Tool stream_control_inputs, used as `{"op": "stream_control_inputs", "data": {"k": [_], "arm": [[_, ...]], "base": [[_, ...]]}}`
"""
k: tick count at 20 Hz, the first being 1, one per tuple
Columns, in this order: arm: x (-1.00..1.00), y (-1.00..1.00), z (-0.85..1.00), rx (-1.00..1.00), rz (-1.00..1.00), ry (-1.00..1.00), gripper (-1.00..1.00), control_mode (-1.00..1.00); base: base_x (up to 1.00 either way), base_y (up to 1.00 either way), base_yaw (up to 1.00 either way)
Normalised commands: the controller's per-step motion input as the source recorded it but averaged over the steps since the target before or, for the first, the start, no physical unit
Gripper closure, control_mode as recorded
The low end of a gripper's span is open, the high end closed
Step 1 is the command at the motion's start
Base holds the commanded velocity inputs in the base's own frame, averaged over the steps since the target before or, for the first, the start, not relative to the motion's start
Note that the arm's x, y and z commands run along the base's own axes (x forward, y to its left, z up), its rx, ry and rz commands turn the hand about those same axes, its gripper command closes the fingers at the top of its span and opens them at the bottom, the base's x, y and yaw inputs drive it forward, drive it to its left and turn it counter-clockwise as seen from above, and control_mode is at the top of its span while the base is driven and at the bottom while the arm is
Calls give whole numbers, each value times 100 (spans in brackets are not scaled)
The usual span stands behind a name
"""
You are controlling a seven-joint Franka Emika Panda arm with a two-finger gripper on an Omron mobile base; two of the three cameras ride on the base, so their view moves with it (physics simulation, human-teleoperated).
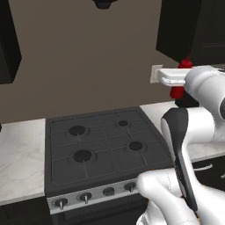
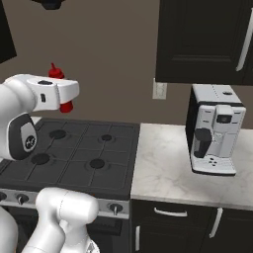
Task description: Collect the turmeric, ketchup, and shaker from the cabinet and place them next to the stove.
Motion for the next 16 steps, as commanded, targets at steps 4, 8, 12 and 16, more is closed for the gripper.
{"op": "stream_control_inputs", "data": {"k": [4, 8, 12, 16], "arm": [[62, 4, -26, 0, 10, 0, 100, -100], [71, 0, -38, 0, 16, 0, 100, -100], [66, -10, -46, 0, 17, 0, 100, -100], [50, -27, -39, 0, 15, 0, 100, -100]], "base": [[0, 0, 0], [0, 0, 0], [0, 0, 0], [0, 0, 0]]}}
